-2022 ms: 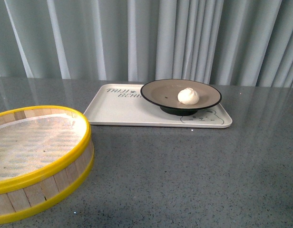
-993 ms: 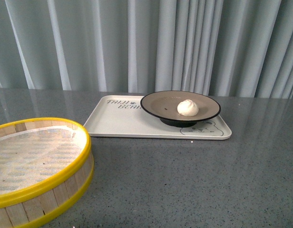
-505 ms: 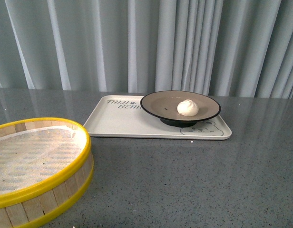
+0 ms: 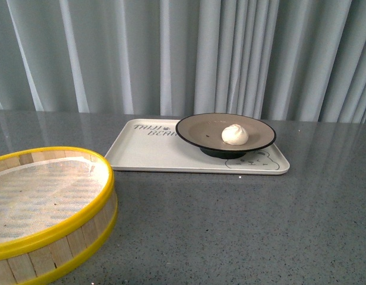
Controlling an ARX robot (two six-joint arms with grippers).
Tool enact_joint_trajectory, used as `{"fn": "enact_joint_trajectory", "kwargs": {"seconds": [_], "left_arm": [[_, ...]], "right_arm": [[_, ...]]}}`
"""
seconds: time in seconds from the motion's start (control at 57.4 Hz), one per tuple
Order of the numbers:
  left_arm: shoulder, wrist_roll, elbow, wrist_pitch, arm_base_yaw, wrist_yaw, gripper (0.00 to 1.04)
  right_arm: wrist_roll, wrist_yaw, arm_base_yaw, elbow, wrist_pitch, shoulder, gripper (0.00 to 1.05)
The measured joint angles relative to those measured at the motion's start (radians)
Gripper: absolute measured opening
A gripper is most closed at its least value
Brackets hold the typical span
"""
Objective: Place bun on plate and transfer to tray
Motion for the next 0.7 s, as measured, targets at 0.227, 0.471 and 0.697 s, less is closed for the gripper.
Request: {"fn": "enact_joint_trajectory", "kwargs": {"seconds": [0.227,0.471,0.697], "left_arm": [[0.000,0.000,0.000,0.000,0.000,0.000,0.98],[0.000,0.000,0.000,0.000,0.000,0.000,0.98],[0.000,0.000,0.000,0.000,0.000,0.000,0.98]], "right_arm": [[0.000,0.000,0.000,0.000,0.000,0.000,0.88],[0.001,0.000,0.000,0.000,0.000,0.000,0.96],[0.001,0.000,0.000,0.000,0.000,0.000,0.96]]}}
